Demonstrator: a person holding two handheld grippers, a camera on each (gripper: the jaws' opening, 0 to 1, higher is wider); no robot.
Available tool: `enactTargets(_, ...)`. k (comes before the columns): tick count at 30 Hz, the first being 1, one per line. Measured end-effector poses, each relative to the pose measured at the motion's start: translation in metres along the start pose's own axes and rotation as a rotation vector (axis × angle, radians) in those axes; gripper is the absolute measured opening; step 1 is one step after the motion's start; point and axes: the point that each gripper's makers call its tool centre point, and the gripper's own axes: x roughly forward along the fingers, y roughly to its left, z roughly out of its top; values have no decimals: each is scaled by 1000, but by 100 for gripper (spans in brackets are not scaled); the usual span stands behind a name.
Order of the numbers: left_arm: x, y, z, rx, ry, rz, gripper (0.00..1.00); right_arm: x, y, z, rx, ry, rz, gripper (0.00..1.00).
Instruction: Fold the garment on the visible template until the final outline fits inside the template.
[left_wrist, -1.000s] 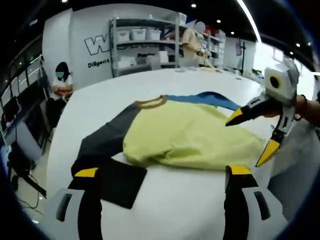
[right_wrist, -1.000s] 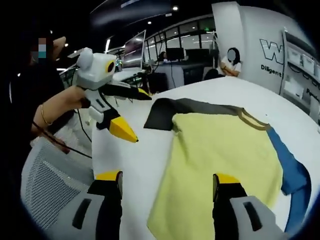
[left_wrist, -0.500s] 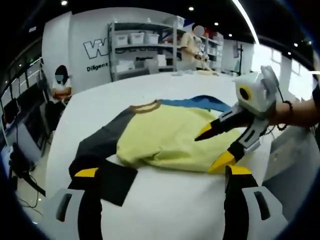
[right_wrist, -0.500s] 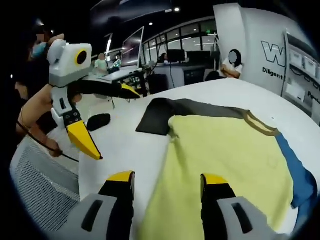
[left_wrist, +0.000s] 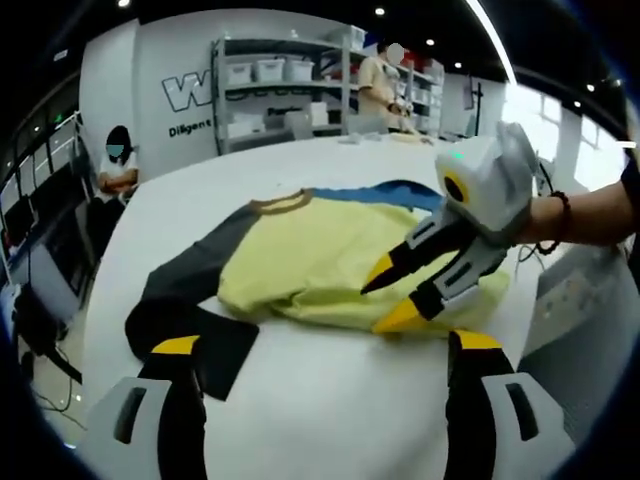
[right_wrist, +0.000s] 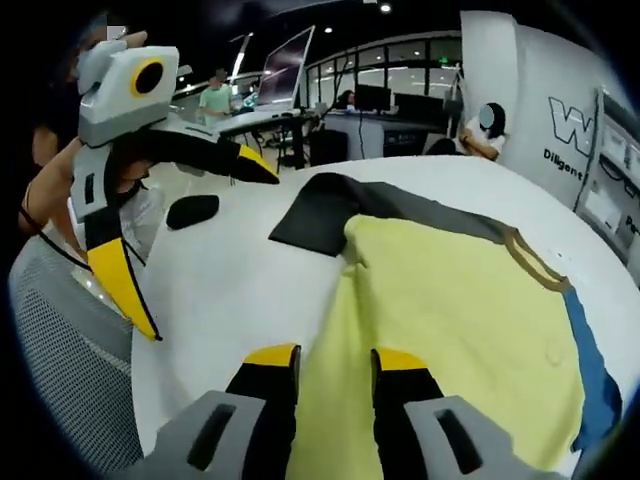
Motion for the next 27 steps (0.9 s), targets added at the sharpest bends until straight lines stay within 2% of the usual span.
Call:
enactTargets(5, 0, -1, -3, 1, 10, -5, 95, 5, 2, -8, -21, 36, 2, 12)
enactTargets(10, 0, -2, -5, -6, 17, -17, 93, 7, 0, -9, -32, 47, 9, 0)
enactTargets(13, 0, -3, -6, -3, 24, -16, 93, 4, -3, -5, -37, 41, 22, 0)
enactTargets(16, 0, -3, -5, 3, 21, -19, 93, -4, -8, 5, -23, 1, 30, 0)
enactTargets(22, 2, -5, -6, 6, 27, -26, 92, -22, -30, 32, 105, -124, 49, 0)
enactTargets(27, 4, -7, -8, 15, 38, -37, 91, -32, -53, 40, 228, -174, 50, 0)
